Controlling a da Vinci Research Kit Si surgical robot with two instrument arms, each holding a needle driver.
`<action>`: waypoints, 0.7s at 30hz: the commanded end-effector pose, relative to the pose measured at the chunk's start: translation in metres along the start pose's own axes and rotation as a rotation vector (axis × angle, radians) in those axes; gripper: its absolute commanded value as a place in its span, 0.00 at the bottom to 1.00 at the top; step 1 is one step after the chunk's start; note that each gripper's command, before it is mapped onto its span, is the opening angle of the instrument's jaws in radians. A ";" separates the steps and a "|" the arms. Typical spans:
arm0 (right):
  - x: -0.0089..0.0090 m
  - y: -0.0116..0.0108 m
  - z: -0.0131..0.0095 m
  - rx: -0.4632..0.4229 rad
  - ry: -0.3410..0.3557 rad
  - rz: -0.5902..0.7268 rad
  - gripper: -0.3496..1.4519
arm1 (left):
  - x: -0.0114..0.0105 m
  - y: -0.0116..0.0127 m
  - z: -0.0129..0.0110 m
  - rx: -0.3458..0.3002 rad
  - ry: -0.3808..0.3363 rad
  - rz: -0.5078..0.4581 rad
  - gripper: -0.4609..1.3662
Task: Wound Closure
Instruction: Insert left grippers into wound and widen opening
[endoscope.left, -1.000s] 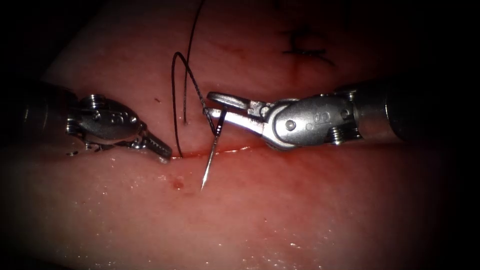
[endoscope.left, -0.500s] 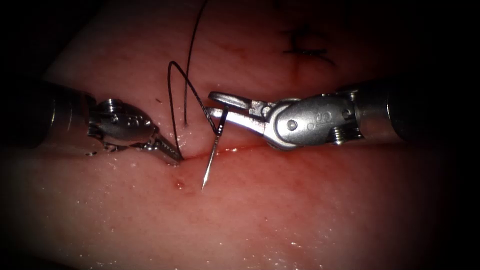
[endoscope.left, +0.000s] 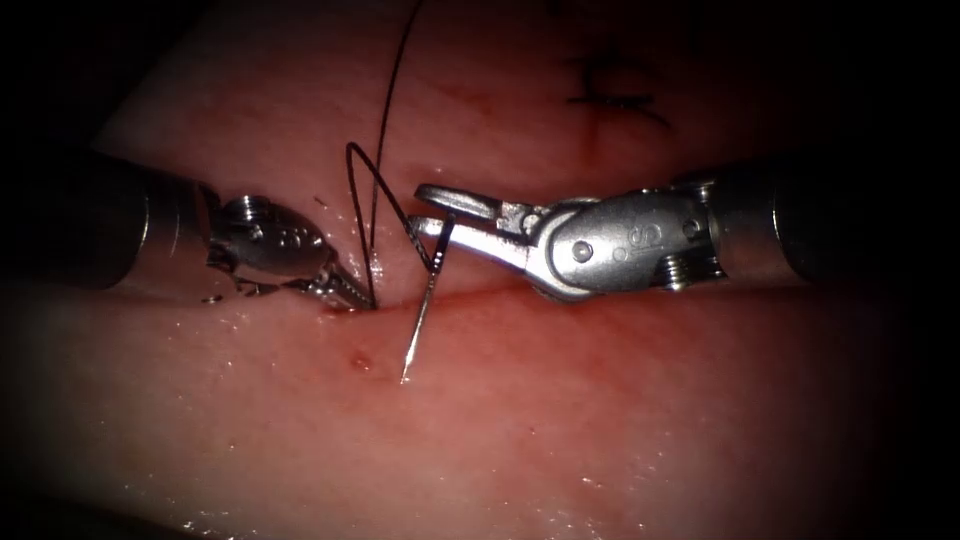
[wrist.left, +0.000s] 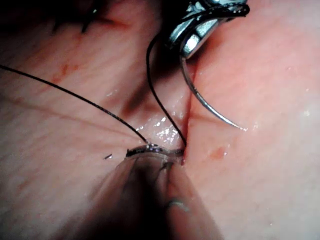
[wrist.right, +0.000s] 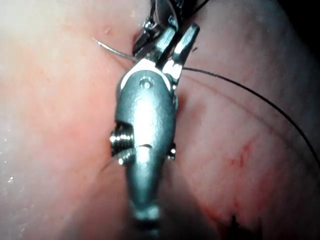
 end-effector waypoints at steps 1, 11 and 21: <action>0.0000 0.0000 0.0000 -0.006 0.000 0.000 0.00 | -0.0001 0.0004 -0.0001 -0.009 -0.011 0.002 0.06; 0.0000 0.0000 -0.0001 -0.006 0.000 0.000 0.00 | 0.0000 0.0038 -0.0009 -0.031 -0.073 0.008 0.06; -0.0001 0.0000 -0.0001 -0.007 -0.001 -0.001 0.00 | -0.0023 0.0044 -0.0003 -0.045 -0.177 -0.013 0.06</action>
